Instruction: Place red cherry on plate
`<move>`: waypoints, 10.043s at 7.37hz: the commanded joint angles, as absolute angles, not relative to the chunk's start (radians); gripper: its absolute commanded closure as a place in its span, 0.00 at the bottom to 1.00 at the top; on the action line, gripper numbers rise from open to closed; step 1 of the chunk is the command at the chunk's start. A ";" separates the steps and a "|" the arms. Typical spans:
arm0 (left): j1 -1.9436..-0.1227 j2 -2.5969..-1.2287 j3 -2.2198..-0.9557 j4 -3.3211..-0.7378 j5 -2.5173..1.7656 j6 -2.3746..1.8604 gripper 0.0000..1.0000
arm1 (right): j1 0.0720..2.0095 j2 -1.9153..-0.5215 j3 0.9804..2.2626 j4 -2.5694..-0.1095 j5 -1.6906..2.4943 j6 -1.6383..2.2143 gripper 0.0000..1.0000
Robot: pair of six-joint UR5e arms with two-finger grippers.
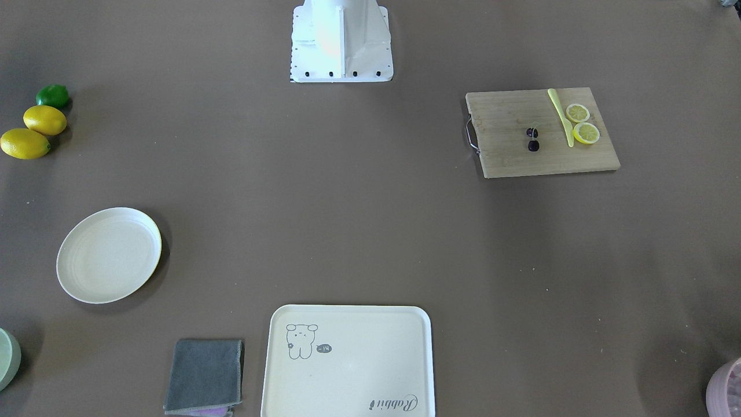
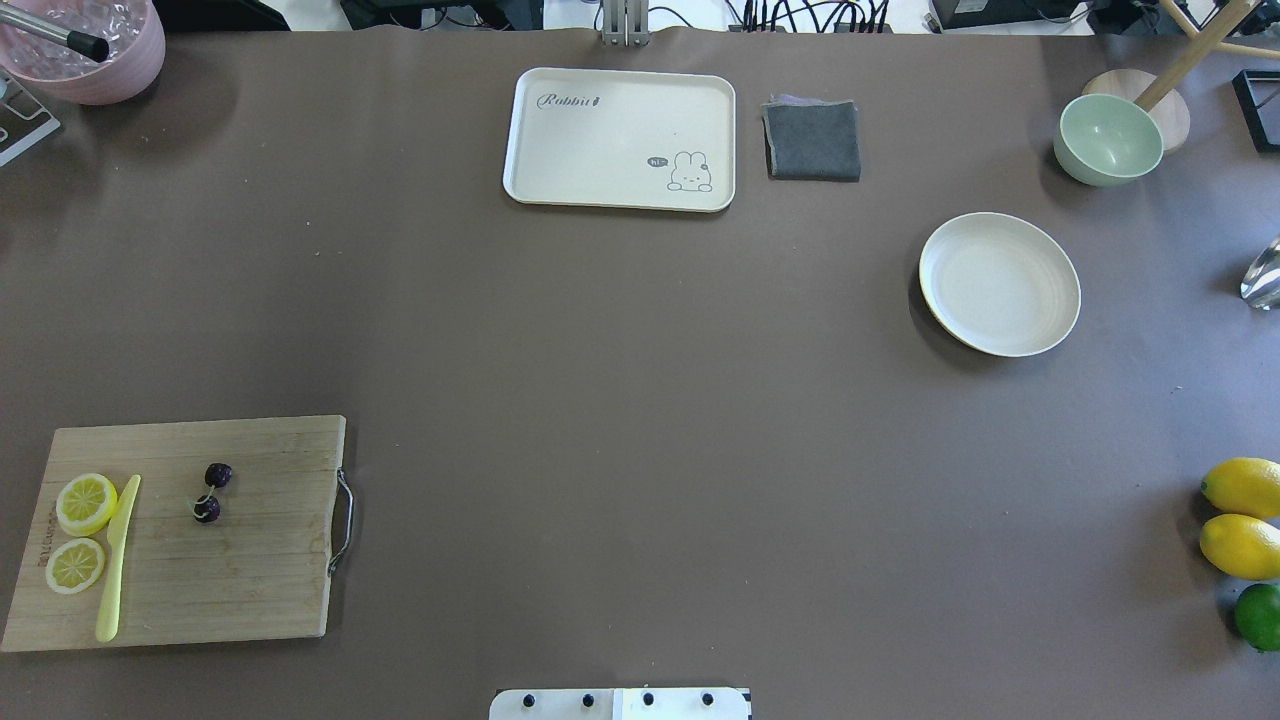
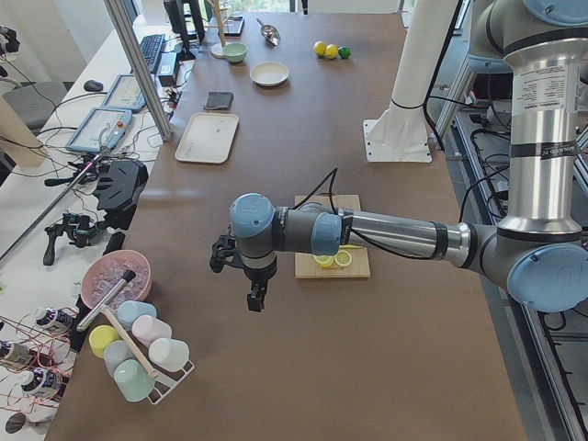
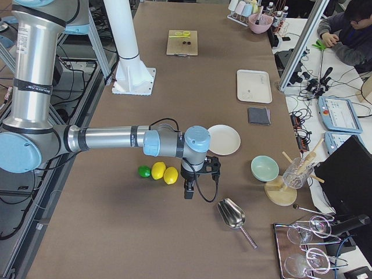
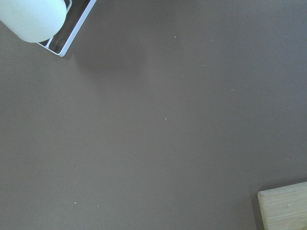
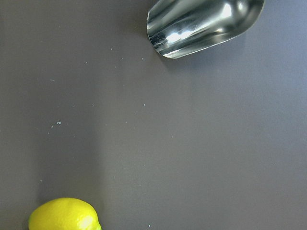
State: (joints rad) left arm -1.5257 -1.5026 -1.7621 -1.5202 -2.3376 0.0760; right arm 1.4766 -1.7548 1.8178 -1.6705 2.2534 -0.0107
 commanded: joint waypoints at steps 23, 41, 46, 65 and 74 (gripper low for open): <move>-1.456 -1.585 -1.746 -2.049 -2.238 -0.133 0.02 | 1.004 -1.476 1.411 -0.706 2.096 0.952 0.23; -1.448 -1.585 -1.749 -2.049 -2.250 -0.143 0.02 | 0.411 -1.054 1.623 -1.021 1.534 1.603 0.28; -1.357 -1.505 -1.851 -2.109 -2.408 -0.494 0.02 | 0.705 -1.077 1.874 -1.424 1.858 1.267 0.00; -0.558 -1.321 -2.067 -2.210 -1.901 -1.043 1.00 | 1.370 -1.448 1.862 -1.496 2.332 0.282 0.00; -0.591 -2.112 -1.663 -2.187 -1.864 -1.392 1.00 | 1.394 -1.566 1.876 -1.480 2.339 0.246 0.00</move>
State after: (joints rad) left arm -0.5953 -2.0322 -1.7231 -2.1878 -1.8936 -1.3431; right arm 1.3891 -1.5343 1.8739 -1.4838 2.3344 0.2634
